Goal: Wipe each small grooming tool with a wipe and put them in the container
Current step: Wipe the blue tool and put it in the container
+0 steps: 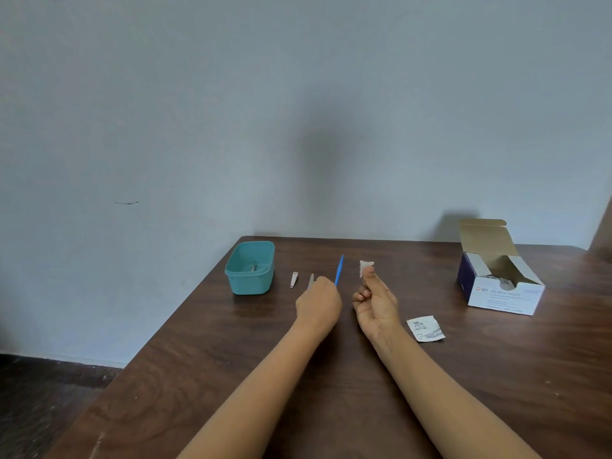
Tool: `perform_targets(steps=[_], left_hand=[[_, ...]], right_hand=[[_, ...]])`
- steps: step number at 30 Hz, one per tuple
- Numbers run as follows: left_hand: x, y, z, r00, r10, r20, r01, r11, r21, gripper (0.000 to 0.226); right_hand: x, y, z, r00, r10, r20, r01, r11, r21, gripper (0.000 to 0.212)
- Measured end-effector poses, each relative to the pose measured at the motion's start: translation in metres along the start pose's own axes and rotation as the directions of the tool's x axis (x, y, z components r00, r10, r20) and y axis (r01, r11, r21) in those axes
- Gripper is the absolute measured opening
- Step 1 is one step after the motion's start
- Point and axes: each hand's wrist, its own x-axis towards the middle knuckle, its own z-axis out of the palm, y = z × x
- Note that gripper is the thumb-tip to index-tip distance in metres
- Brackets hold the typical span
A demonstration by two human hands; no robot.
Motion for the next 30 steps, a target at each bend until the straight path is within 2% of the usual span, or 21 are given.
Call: perform_targets(steps=[2,5,9,18,20,23,30], left_hand=[[-0.012,-0.005,-0.001,0.998,0.02,-0.066,-0.032,0.983,-0.181,0.02],[-0.035,-0.01,-0.005,0.992,0.039,-0.124,-0.09,0.891,-0.445,0.017],[-0.071,-0.005,-0.01,0.983,0.093,-0.159,-0.171,0.777,-0.605,0.013],[-0.117,-0.004,0.012,0.943,0.198,-0.269,-0.33,0.676,-0.659,0.009],[-0.118,-0.004,0.013,0.931,0.213,-0.296,-0.359,0.674,-0.645,0.014],[-0.118,-0.004,0.014,0.923,0.233,-0.306,-0.379,0.686,-0.621,0.023],[-0.119,-0.005,0.012,0.923,0.25,-0.293,-0.381,0.707,-0.596,0.02]], right_hand=[[-0.004,-0.001,-0.002,0.999,0.022,0.031,-0.022,1.0,-0.002,0.005],[-0.015,-0.005,-0.007,0.996,0.054,0.067,-0.052,0.998,-0.025,0.006],[-0.034,-0.015,-0.018,0.993,0.1,0.06,-0.093,0.99,-0.11,0.008],[-0.08,-0.053,-0.042,0.981,0.176,0.086,-0.144,0.947,-0.288,0.007],[-0.086,-0.057,-0.048,0.977,0.175,0.124,-0.133,0.949,-0.286,0.012],[-0.09,-0.059,-0.052,0.977,0.158,0.143,-0.113,0.953,-0.282,0.005],[-0.092,-0.068,-0.048,0.988,0.125,0.086,-0.087,0.932,-0.352,0.009]])
